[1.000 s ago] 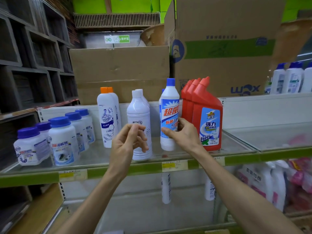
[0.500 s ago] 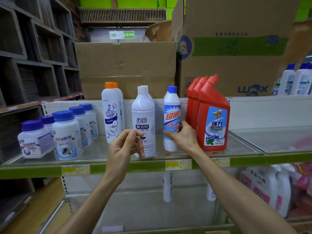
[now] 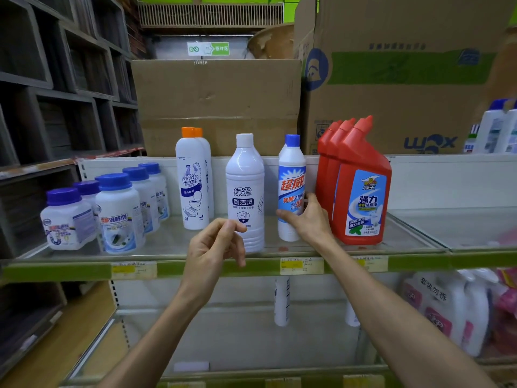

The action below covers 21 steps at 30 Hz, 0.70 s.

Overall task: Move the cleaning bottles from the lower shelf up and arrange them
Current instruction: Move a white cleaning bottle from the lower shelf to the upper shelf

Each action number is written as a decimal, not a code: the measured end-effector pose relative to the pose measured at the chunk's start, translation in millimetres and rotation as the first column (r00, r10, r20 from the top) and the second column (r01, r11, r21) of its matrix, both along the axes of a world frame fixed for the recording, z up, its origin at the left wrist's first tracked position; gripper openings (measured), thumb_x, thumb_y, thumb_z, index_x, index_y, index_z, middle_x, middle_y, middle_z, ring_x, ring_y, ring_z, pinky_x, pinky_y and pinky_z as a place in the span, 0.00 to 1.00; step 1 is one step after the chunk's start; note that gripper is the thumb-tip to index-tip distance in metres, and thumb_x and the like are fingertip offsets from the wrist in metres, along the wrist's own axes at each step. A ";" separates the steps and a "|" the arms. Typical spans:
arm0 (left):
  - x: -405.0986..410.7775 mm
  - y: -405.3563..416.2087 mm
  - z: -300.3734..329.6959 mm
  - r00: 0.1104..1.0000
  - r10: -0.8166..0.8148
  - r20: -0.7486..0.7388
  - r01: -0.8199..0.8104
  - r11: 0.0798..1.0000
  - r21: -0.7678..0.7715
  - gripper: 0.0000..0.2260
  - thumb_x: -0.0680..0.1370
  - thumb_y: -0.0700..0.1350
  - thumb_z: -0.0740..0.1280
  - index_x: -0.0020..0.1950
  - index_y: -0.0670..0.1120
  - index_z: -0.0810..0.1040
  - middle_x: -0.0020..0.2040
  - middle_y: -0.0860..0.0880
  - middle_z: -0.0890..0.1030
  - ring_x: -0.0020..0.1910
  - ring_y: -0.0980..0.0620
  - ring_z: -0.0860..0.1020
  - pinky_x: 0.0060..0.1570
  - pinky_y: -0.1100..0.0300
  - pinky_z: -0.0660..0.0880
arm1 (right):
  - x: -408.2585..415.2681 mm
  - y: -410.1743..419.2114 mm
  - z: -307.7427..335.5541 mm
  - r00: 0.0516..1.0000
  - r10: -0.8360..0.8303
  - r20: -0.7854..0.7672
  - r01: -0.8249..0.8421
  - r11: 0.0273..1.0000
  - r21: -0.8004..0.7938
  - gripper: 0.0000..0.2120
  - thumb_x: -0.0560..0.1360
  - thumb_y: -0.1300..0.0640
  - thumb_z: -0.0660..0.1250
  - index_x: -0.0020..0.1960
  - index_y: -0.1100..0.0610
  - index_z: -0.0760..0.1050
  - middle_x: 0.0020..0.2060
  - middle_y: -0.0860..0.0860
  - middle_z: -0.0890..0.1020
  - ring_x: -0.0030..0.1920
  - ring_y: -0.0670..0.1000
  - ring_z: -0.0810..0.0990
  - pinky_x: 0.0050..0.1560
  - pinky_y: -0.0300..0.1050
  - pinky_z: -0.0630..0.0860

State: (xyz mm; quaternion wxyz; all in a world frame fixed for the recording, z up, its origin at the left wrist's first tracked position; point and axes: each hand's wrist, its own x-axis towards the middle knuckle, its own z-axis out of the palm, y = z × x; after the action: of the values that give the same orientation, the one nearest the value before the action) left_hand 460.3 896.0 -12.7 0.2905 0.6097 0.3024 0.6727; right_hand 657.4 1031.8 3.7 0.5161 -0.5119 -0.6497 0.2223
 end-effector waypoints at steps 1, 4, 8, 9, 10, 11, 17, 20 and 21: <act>0.2 -0.8 -1.0 1.000 0.000 0.001 0.000 1.000 -0.007 0.12 0.82 0.48 0.61 0.46 0.47 0.81 0.31 0.45 0.76 0.28 0.46 0.76 0.34 0.61 0.76 | 0.1 -2.1 0.6 1.000 0.004 0.011 -0.004 1.000 -0.004 0.30 0.69 0.46 0.80 0.64 0.54 0.71 0.49 0.45 0.80 0.39 0.35 0.77 0.36 0.27 0.69; 0.1 -2.3 -8.6 0.999 -0.019 -0.028 0.018 1.000 -0.023 0.12 0.82 0.48 0.61 0.46 0.45 0.81 0.30 0.45 0.77 0.27 0.45 0.76 0.34 0.60 0.76 | 1.1 -11.8 4.1 0.999 -0.029 0.024 0.028 0.999 0.019 0.35 0.68 0.39 0.78 0.66 0.54 0.69 0.56 0.51 0.81 0.51 0.50 0.82 0.50 0.43 0.76; -2.2 1.4 -35.5 0.988 -0.061 -0.139 0.051 0.996 -0.077 0.12 0.83 0.44 0.61 0.46 0.40 0.79 0.30 0.44 0.78 0.27 0.44 0.77 0.34 0.52 0.77 | -0.7 -32.9 16.2 0.994 -0.107 0.003 0.104 0.970 0.218 0.29 0.75 0.40 0.72 0.68 0.57 0.70 0.62 0.56 0.79 0.61 0.56 0.79 0.61 0.58 0.77; -3.2 2.8 -45.7 0.984 -0.056 -0.167 0.042 0.995 -0.091 0.12 0.83 0.43 0.61 0.45 0.39 0.79 0.29 0.44 0.78 0.27 0.44 0.77 0.33 0.51 0.76 | -1.9 -40.1 20.2 0.996 -0.087 -0.021 0.090 0.958 0.272 0.24 0.76 0.43 0.72 0.64 0.57 0.73 0.58 0.54 0.80 0.57 0.55 0.80 0.58 0.58 0.78; -4.1 4.3 -57.1 0.979 -0.038 -0.199 0.019 0.995 -0.098 0.13 0.84 0.43 0.61 0.44 0.39 0.79 0.28 0.44 0.78 0.27 0.45 0.77 0.33 0.50 0.75 | -3.0 -47.4 23.7 0.997 -0.066 -0.037 0.074 0.945 0.317 0.19 0.77 0.45 0.71 0.61 0.57 0.74 0.55 0.53 0.81 0.54 0.53 0.81 0.55 0.57 0.79; -5.3 5.9 -69.6 0.973 -0.011 -0.232 -0.012 0.995 -0.099 0.14 0.83 0.44 0.61 0.43 0.40 0.80 0.27 0.45 0.78 0.26 0.46 0.77 0.32 0.51 0.74 | -3.7 -54.7 26.3 0.998 -0.049 -0.045 0.062 0.933 0.355 0.16 0.78 0.47 0.71 0.58 0.57 0.75 0.53 0.52 0.82 0.50 0.51 0.81 0.53 0.56 0.79; -6.5 26.6 -140.3 0.940 0.055 -0.338 -0.146 0.957 -0.251 0.17 0.83 0.49 0.64 0.36 0.51 0.82 0.27 0.46 0.79 0.24 0.52 0.77 0.29 0.58 0.73 | 0.2 -104.5 14.1 0.998 0.037 -0.046 -0.009 0.869 0.494 0.09 0.79 0.52 0.70 0.50 0.58 0.78 0.44 0.50 0.83 0.42 0.47 0.80 0.45 0.45 0.78; -0.8 49.0 -158.7 0.948 0.074 -0.309 -0.171 0.939 -0.298 0.14 0.83 0.48 0.63 0.40 0.51 0.82 0.30 0.46 0.79 0.26 0.50 0.77 0.29 0.57 0.75 | 6.1 -118.4 -11.4 0.996 0.091 -0.007 -0.072 0.825 0.560 0.07 0.80 0.56 0.70 0.47 0.59 0.78 0.41 0.49 0.82 0.42 0.46 0.79 0.45 0.42 0.76; 1.8 58.3 -162.6 0.952 0.089 -0.291 -0.180 0.936 -0.303 0.14 0.84 0.47 0.63 0.41 0.51 0.82 0.30 0.46 0.80 0.27 0.49 0.77 0.29 0.57 0.75 | 8.4 -120.3 -23.2 0.994 0.110 0.009 -0.095 0.805 0.586 0.07 0.80 0.57 0.70 0.46 0.60 0.78 0.40 0.49 0.82 0.42 0.46 0.79 0.45 0.40 0.75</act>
State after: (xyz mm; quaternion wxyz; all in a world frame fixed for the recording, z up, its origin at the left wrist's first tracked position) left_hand 462.1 954.3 -175.3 0.2956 0.6178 0.4877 0.5413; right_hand 665.8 911.5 -19.4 0.6441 -0.2894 -0.7066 0.0455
